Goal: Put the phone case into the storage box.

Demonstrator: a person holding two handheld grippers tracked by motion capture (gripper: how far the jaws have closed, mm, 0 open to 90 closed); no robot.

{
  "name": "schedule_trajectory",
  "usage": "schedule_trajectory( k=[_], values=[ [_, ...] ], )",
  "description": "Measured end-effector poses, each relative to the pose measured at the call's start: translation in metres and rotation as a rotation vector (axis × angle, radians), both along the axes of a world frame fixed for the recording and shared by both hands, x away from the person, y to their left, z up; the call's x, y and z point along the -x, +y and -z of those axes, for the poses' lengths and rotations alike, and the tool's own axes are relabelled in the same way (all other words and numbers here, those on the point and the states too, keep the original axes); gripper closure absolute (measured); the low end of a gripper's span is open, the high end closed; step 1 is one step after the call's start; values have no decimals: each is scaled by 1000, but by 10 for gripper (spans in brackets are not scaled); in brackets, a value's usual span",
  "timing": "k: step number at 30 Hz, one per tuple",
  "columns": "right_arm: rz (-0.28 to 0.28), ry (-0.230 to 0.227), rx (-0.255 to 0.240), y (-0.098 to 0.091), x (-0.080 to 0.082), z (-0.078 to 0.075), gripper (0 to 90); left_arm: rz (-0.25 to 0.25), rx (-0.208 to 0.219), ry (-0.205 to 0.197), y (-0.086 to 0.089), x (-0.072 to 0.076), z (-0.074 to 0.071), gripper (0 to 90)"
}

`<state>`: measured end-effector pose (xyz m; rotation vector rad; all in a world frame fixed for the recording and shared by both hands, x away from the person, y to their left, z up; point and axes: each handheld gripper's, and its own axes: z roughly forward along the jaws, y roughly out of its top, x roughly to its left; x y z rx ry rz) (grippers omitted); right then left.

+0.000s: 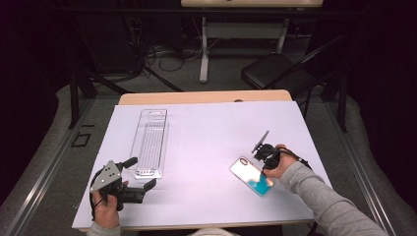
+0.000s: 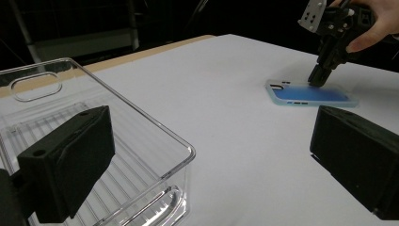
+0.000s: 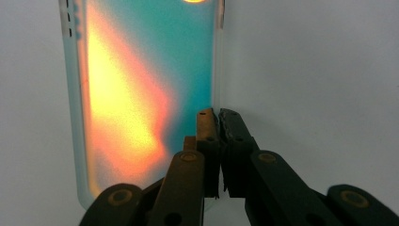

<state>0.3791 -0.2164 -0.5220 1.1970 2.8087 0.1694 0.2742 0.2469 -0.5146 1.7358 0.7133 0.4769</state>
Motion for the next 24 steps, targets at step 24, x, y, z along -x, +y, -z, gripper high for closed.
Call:
schedule_trajectory(
  k=[24],
  values=[
    [16, -1, -14, 0, 0, 0, 879, 0, 0, 1, 0, 0, 0, 4]
  ],
)
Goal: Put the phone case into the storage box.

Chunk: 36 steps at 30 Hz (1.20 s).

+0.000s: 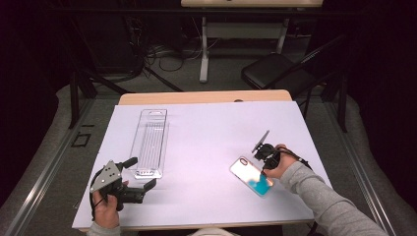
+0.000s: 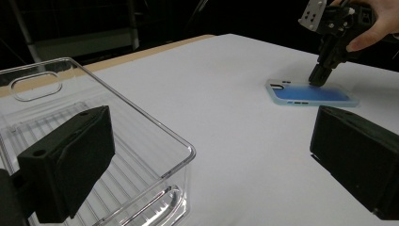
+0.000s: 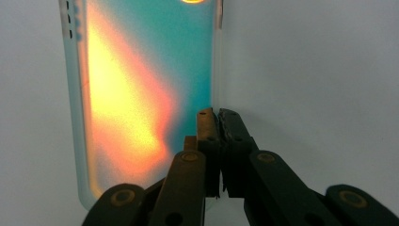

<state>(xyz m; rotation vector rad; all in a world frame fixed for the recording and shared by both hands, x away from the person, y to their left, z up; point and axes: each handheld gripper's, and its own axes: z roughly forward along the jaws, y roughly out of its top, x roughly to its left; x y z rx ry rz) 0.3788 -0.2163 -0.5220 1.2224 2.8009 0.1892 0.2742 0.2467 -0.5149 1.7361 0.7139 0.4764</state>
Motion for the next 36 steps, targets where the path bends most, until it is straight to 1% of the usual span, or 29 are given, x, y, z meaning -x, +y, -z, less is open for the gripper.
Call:
schedule_trajectory(
  k=[4, 5, 6, 7, 9, 10, 12, 19, 20, 22, 23, 25, 26, 28, 29, 30, 31, 32, 34, 35, 36],
  values=[
    [-10, 23, 16, 0, -1, -3, 879, -1, -2, 0, 0, 0, 0, 4],
    [-1, 28, 12, 0, -1, -3, 879, 0, -2, 0, 0, 0, 0, 4],
    [-1, 28, 12, 0, -1, -3, 879, 1, -3, -1, 0, 0, 0, 4],
    [7, -1, -28, -1, 0, 1, 880, 1, -3, -1, 0, 0, 0, 4],
    [4, 10, -23, -1, 0, 0, 880, -1, -4, -1, 0, 0, 0, 4],
    [-1, 16, -11, -1, 0, -1, 881, -2, -4, -1, 0, 0, 0, 4],
    [3, 10, -20, -1, 0, -1, 881, 2, -2, 0, 0, 0, 0, 4],
    [5, 24, -22, -2, 0, -3, 881, 6, -2, 5, 0, 0, 0, 3],
    [17, 10, -46, -2, 1, -2, 881, 5, 0, 4, 0, 0, 0, 4],
    [15, 16, -43, -2, 1, -4, 882, 3, 14, 1, 0, 0, 0, 4],
    [16, 27, -35, -2, 2, -6, 882, 5, 16, 1, 0, 0, 0, 4],
    [11, 28, -32, -2, 1, -7, 882, 9, 12, 5, 0, 0, 0, 4],
    [17, 13, -55, -3, 2, -6, 882, 10, 11, 6, -1, 0, 0, 4],
    [23, 19, -51, -3, 3, -8, 882, 13, 14, 9, -1, -1, 0, 4],
    [16, 21, -46, -3, 2, -10, 882, 13, 16, 10, -1, -1, 0, 4],
    [30, -41, -128, -4, 4, -3, 882, 15, 14, 14, -1, -1, 0, 4],
    [40, -70, -162, -4, 5, -2, 882, 15, 15, 16, -1, -1, 0, 4],
    [40, -70, -162, -4, 5, -2, 882, 15, 16, 16, -1, -1, 0, 4],
    [29, -16, -88, -4, 4, -12, 882, 12, 23, 16, -2, -1, 1, 3],
    [32, -32, -103, -3, 5, -13, 882, 10, 33, 17, -2, 0, 0, 2],
    [32, -32, -103, -3, 5, -13, 882, 10, 33, 17, -2, 0, 0, 2]
  ],
)
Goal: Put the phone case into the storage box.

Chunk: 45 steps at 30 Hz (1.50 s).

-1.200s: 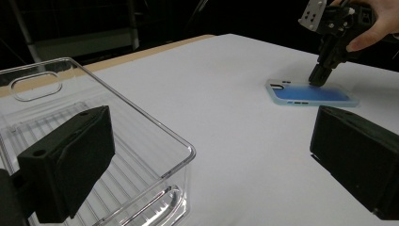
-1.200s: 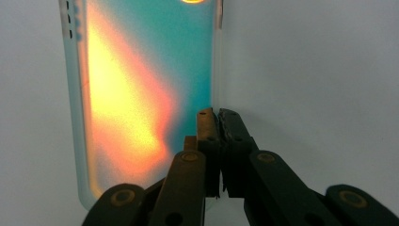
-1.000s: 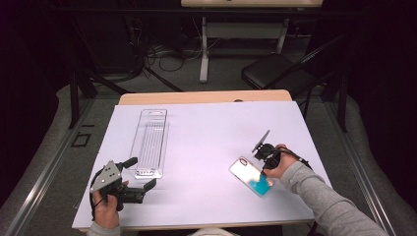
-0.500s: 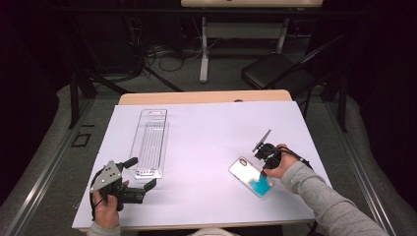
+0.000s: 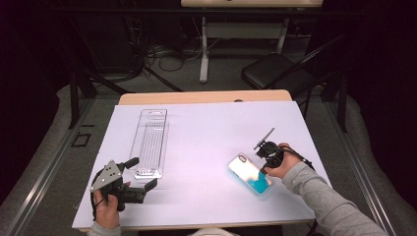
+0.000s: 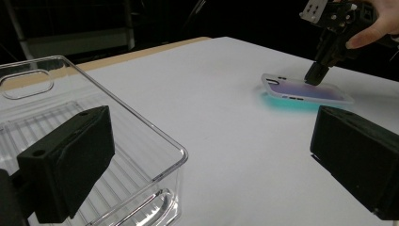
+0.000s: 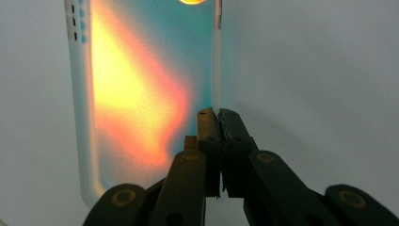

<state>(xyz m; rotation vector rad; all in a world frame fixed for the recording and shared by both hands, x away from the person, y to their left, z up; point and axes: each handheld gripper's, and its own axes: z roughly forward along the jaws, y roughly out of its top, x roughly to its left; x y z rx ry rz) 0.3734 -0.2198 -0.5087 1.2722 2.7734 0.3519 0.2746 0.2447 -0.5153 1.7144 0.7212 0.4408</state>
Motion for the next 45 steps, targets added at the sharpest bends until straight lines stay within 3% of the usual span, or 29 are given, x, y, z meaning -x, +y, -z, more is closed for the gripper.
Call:
schedule_trajectory(
  k=[1, 4, 5, 10, 11, 12, 13, 14, 19, 35, 39, 44, 45],
  values=[
    [-18, 12, 26, -1, -1, -5, 882, -3, 3, 1, 0, 0, 0, 2],
    [-3, 6, 20, 0, 1, -8, 882, 1, 19, 15, -1, 0, 1, 2],
    [10, -25, -20, 0, 2, -6, 882, 4, 27, 21, -1, -1, 1, 2],
    [10, -31, -23, 0, 2, -10, 882, -3, 45, 27, -1, -1, 2, 2],
    [21, -74, -79, 2, 2, -7, 882, -5, 48, 31, -1, -2, 2, 2],
    [21, -74, -79, 2, 2, -7, 882, -9, 54, 37, -1, -2, 2, 2],
    [-2, -1, 16, 2, 1, -16, 882, -20, 60, 47, -1, -3, 3, 2],
    [11, -49, -44, 4, 2, -12, 882, -27, 61, 52, -1, -3, 3, 2],
    [-3, -74, -56, 12, 0, -15, 881, -32, 78, 71, -3, -5, 3, 2],
    [-23, -113, -103, 34, -5, -22, 882, -52, 45, 74, -7, -5, 3, 2],
    [-20, -154, -132, 37, -5, -23, 881, -58, 46, 75, -7, -6, 2, 2],
    [-15, -167, -120, 39, -3, -26, 881, -57, 50, 83, -8, -7, 2, 2],
    [-9, -196, -141, 40, -1, -24, 881, -56, 47, 83, -8, -7, 2, 2]
  ],
)
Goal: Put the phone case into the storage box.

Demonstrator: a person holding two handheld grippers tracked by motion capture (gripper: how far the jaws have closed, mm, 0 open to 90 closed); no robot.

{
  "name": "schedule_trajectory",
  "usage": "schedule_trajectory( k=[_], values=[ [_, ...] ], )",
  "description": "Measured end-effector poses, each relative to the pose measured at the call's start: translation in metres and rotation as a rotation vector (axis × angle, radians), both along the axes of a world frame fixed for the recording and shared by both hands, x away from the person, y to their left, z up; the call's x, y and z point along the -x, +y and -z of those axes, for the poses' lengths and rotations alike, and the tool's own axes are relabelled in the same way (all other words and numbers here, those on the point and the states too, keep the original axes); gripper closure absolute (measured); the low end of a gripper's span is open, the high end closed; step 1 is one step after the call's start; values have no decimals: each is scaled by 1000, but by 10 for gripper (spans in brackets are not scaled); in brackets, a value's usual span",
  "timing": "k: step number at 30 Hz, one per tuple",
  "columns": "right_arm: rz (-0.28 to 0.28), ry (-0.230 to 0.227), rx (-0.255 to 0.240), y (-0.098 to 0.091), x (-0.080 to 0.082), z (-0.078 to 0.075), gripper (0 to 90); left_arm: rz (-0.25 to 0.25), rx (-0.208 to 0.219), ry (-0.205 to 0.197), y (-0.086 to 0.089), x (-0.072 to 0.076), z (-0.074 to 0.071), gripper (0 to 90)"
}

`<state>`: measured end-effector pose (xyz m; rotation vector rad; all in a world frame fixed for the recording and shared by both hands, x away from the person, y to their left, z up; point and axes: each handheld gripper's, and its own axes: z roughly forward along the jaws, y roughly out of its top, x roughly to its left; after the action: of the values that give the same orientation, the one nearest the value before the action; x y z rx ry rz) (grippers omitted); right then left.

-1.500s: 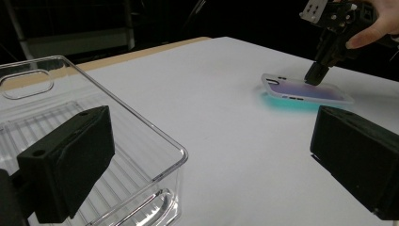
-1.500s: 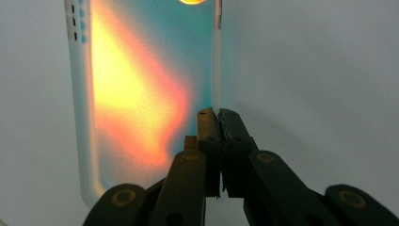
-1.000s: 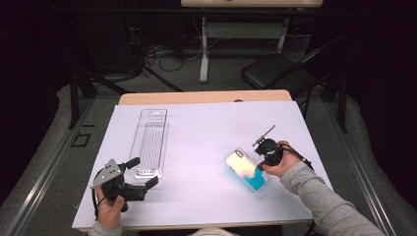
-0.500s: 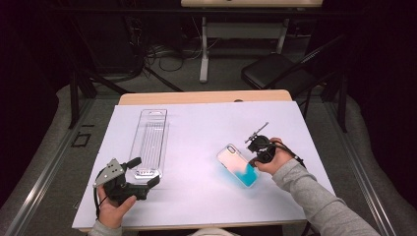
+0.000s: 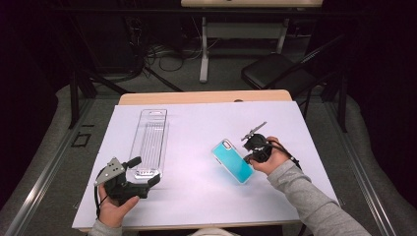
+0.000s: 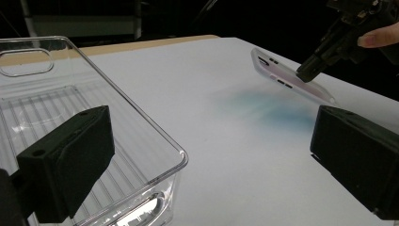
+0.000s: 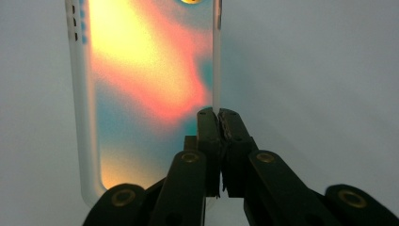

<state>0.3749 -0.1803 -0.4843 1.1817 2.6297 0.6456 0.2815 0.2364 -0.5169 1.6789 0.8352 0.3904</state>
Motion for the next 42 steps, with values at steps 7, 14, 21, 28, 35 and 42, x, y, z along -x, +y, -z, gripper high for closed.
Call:
schedule_trajectory(
  k=[7, 14, 21, 28, 35, 42],
  values=[
    [19, -40, -32, 0, 10, -6, 882, 3, -14, 4, -2, 0, 0, 2],
    [27, -70, -57, -1, 18, -8, 881, 0, -18, 5, -4, -1, 1, 2],
    [47, -99, -123, -1, 21, -8, 881, -1, -20, 8, -6, -1, 1, 2],
    [57, -119, -169, 5, 19, -7, 881, 2, -28, 16, -12, -4, 0, 3],
    [47, -126, -199, 16, 17, -6, 881, 16, -42, 23, -23, -7, -1, 3],
    [37, -149, -201, 28, 14, -8, 881, 22, -45, 31, -33, -11, -4, 3]
  ],
)
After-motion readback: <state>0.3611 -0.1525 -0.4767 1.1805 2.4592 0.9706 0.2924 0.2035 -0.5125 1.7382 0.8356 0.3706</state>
